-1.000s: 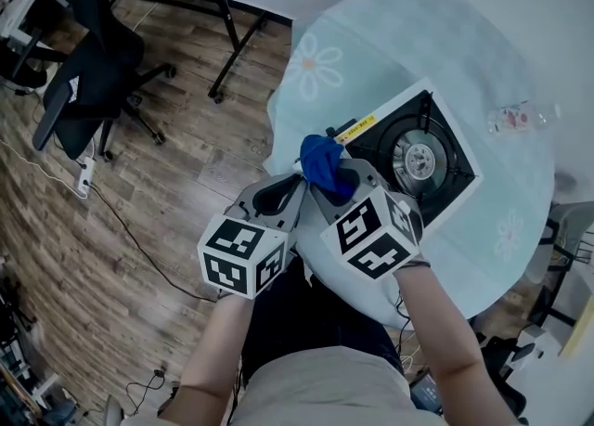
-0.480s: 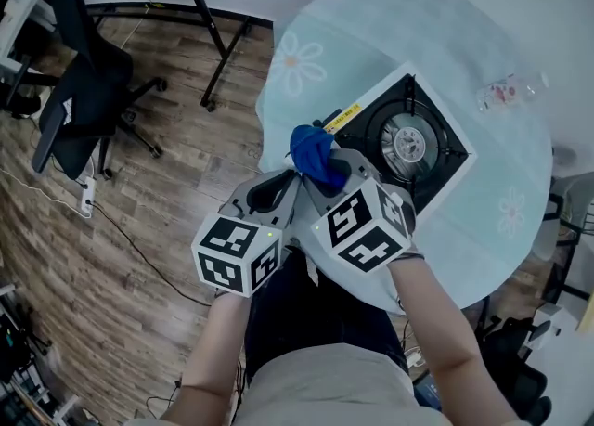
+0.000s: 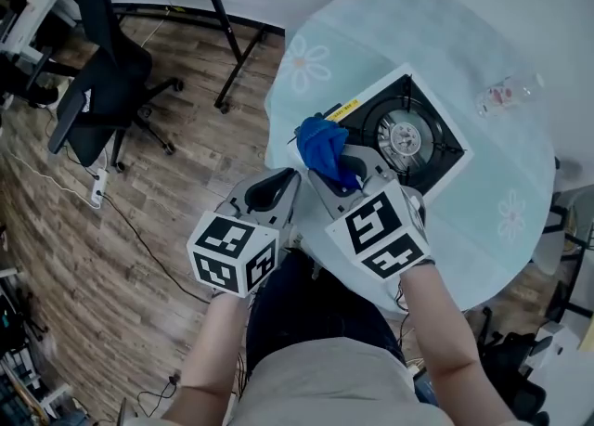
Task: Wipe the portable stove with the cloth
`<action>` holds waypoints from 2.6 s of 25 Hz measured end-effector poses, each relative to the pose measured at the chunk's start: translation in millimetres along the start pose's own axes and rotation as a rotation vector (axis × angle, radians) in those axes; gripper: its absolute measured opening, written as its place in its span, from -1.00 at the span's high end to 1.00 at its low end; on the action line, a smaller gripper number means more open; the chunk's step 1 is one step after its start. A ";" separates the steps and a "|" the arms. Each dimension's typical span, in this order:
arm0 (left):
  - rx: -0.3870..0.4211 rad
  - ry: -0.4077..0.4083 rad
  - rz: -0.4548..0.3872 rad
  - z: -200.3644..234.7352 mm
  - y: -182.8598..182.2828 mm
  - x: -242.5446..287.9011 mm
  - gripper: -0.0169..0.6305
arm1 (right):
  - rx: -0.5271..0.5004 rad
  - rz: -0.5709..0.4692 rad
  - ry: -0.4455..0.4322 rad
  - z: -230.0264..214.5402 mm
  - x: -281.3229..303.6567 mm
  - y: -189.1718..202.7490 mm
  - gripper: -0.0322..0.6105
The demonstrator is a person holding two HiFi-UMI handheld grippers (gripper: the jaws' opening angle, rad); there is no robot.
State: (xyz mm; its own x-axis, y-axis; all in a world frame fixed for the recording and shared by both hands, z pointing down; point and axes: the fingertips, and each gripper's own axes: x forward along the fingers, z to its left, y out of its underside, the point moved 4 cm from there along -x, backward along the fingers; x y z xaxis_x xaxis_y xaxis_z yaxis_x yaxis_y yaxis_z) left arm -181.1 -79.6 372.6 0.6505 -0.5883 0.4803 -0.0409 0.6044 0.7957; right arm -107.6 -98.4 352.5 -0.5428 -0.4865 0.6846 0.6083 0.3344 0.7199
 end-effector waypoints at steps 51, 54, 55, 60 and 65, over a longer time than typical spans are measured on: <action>0.167 0.391 -0.173 -174.5 -8.0 -59.1 0.87 | 0.218 -0.318 0.013 55.5 -207.2 48.8 0.58; 0.165 0.390 -0.172 -175.0 -7.4 -58.7 0.87 | 0.214 -0.306 0.017 56.3 -205.7 52.4 0.58; 0.163 0.388 -0.171 -174.6 -7.4 -58.4 0.87 | 0.214 -0.304 0.017 56.2 -205.3 53.0 0.58; 0.147 0.377 -0.164 -172.0 -5.6 -58.1 0.87 | 0.211 -0.291 0.012 56.5 -203.9 54.6 0.58; 0.131 0.379 -0.170 -173.4 -2.8 -59.8 0.87 | 0.208 -0.287 -0.017 61.9 -202.6 56.1 0.58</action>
State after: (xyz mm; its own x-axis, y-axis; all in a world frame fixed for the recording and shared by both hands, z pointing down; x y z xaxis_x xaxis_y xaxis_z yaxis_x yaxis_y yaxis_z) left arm -88.4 47.0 277.7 0.8875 -0.4206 0.1882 0.0113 0.4282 0.9036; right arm 0.7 68.9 261.2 -0.6853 -0.5716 0.4513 0.2992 0.3440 0.8900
